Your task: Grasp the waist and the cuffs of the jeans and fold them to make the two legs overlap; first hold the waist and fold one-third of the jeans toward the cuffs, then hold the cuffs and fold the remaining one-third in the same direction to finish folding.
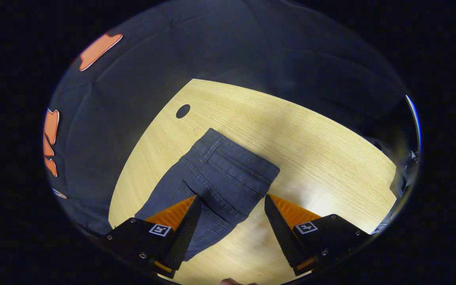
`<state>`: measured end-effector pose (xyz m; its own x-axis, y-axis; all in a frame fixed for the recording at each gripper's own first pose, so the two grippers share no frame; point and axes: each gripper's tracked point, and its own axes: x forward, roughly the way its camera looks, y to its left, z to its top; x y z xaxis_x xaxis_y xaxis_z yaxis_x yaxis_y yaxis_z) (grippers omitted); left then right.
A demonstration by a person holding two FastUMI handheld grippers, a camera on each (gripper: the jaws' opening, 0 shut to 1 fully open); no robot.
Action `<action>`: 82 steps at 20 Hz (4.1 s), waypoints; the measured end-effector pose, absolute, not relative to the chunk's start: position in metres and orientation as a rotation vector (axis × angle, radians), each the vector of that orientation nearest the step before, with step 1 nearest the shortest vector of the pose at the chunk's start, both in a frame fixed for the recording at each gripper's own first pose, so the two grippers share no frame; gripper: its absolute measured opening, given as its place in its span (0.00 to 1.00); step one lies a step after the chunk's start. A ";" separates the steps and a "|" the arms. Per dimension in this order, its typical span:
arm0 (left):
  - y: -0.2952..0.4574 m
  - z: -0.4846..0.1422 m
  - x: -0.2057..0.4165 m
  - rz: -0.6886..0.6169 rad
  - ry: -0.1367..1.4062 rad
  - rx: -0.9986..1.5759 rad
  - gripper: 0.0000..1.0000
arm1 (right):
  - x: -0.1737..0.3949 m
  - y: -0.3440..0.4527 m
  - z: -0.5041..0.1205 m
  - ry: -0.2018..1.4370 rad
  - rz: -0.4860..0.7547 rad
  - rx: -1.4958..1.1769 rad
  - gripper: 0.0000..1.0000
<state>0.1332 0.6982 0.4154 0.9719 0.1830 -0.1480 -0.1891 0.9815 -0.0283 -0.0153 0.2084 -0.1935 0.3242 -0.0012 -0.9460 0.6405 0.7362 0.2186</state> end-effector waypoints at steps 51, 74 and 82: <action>0.655 0.354 0.111 -0.139 0.328 -0.053 0.97 | 0.033 0.195 -0.184 0.717 0.044 0.018 0.23; 0.792 0.202 0.100 0.133 0.831 -0.384 0.97 | -0.043 0.231 -0.191 0.963 0.327 0.109 0.98; 0.843 0.088 0.118 0.351 1.194 -0.555 0.98 | -0.061 0.123 -0.095 0.771 0.091 0.102 0.98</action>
<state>0.1180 0.8429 0.0882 0.3383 -0.0308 -0.9405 -0.5350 0.8159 -0.2191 -0.0607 0.1228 -0.0948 0.7141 0.1191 -0.6899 -0.0448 0.9912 0.1248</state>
